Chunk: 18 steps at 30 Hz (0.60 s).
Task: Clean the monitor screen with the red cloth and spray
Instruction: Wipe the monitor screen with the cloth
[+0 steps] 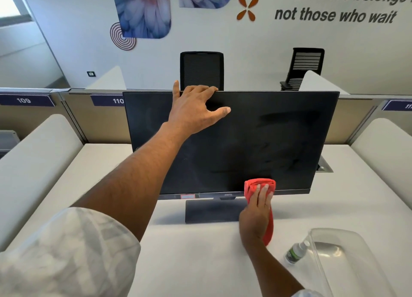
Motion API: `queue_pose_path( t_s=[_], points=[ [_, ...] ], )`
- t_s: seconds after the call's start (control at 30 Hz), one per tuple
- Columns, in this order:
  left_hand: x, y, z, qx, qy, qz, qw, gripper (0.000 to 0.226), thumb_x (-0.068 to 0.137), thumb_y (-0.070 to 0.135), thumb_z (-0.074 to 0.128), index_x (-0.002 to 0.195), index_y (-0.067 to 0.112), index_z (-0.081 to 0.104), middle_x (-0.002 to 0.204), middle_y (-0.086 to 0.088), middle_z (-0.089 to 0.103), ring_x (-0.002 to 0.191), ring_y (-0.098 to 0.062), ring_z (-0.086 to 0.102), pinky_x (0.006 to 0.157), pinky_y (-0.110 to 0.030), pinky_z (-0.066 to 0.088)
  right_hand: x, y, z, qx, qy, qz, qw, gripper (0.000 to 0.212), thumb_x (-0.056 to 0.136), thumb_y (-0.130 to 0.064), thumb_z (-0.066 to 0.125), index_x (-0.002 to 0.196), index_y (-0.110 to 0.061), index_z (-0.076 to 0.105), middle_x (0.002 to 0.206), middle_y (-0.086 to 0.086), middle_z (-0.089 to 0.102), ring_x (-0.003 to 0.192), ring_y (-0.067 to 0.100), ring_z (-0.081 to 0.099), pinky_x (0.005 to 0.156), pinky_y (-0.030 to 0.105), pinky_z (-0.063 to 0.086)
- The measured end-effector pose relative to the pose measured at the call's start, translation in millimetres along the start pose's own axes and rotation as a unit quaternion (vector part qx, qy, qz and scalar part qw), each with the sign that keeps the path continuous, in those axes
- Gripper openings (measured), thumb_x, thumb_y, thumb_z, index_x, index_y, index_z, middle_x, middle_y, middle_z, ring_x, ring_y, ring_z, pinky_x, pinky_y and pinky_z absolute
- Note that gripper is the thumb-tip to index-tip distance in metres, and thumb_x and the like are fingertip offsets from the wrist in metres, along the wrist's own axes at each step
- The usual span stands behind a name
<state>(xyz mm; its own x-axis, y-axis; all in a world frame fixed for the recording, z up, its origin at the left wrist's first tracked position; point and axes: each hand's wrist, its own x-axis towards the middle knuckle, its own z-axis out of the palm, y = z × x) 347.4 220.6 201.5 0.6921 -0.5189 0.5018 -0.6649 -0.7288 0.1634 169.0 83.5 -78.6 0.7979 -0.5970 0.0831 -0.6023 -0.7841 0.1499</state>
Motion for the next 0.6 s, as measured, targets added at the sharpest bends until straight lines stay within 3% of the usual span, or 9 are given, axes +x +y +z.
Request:
queue_pose_path(
  t_s=[0.1, 0.2, 0.33, 0.4, 0.43, 0.53, 0.6],
  points=[
    [-2, -1, 0, -0.001, -0.006, 0.001, 1.000, 0.079, 0.077, 0.080, 0.031, 0.139, 0.033, 0.043, 0.143, 0.007, 0.046, 0.138, -0.016, 0.030, 0.114, -0.055, -0.011, -19, -31, -3, -0.035, -0.022, -0.049, 0.998, 0.118, 0.086, -0.038, 0.067, 0.133, 0.023, -0.023, 0.154, 0.039, -0.006, 0.138, 0.064, -0.008, 0.117, 0.063, 0.007],
    [-3, 1, -1, -0.003, -0.009, 0.002, 1.000, 0.079, 0.077, 0.080, 0.031, 0.139, 0.033, 0.042, 0.143, 0.007, 0.045, 0.138, -0.016, 0.030, 0.114, -0.055, -0.011, -39, -56, -8, 0.025, -0.007, -0.107, 0.994, 0.115, 0.087, -0.035, 0.067, 0.145, 0.008, -0.022, 0.156, 0.036, -0.008, 0.142, 0.059, -0.001, 0.119, 0.059, 0.012],
    [-3, -2, -3, -0.007, -0.012, 0.002, 1.000, 0.079, 0.077, 0.080, 0.031, 0.140, 0.033, 0.042, 0.144, 0.007, 0.045, 0.138, -0.016, 0.030, 0.114, -0.055, -0.010, -47, -61, -17, 0.121, 0.043, -0.151, 0.980, 0.101, 0.074, -0.031, 0.080, 0.151, -0.006, 0.019, 0.154, 0.019, 0.035, 0.138, 0.048, 0.035, 0.110, 0.053, 0.036],
    [-4, -3, -3, -0.007, -0.013, 0.006, 1.000, 0.079, 0.077, 0.080, 0.031, 0.140, 0.033, 0.042, 0.144, 0.007, 0.045, 0.138, -0.016, 0.030, 0.114, -0.055, -0.009, -43, -46, -16, 0.129, 0.051, -0.150, 0.979, 0.101, 0.070, -0.029, 0.083, 0.150, -0.006, 0.026, 0.152, 0.019, 0.039, 0.136, 0.048, 0.038, 0.107, 0.055, 0.039],
    [-4, -3, -3, -0.007, -0.014, 0.007, 1.000, 0.079, 0.077, 0.081, 0.031, 0.139, 0.033, 0.041, 0.144, 0.007, 0.045, 0.138, -0.016, 0.030, 0.114, -0.055, -0.009, -39, -36, -14, 0.115, 0.054, -0.131, 0.983, 0.102, 0.074, -0.029, 0.081, 0.151, -0.005, 0.019, 0.154, 0.021, 0.034, 0.138, 0.049, 0.034, 0.109, 0.055, 0.036],
    [-3, -2, -3, -0.009, -0.015, 0.006, 1.000, 0.080, 0.076, 0.081, 0.030, 0.139, 0.034, 0.042, 0.144, 0.007, 0.045, 0.138, -0.016, 0.030, 0.114, -0.055, -0.009, -27, -13, -11, 0.069, 0.013, -0.030, 0.997, 0.102, 0.094, -0.036, 0.057, 0.147, -0.003, -0.022, 0.161, 0.025, -0.002, 0.146, 0.050, 0.006, 0.120, 0.052, 0.017],
    [-3, -1, -3, -0.009, -0.016, 0.005, 1.000, 0.079, 0.076, 0.081, 0.029, 0.139, 0.034, 0.042, 0.144, 0.007, 0.045, 0.138, -0.016, 0.031, 0.115, -0.055, -0.009, -25, -11, -10, 0.037, -0.007, -0.015, 0.999, 0.098, 0.096, -0.039, 0.050, 0.147, -0.003, -0.026, 0.160, 0.026, -0.012, 0.146, 0.051, -0.004, 0.121, 0.055, 0.011]
  ],
)
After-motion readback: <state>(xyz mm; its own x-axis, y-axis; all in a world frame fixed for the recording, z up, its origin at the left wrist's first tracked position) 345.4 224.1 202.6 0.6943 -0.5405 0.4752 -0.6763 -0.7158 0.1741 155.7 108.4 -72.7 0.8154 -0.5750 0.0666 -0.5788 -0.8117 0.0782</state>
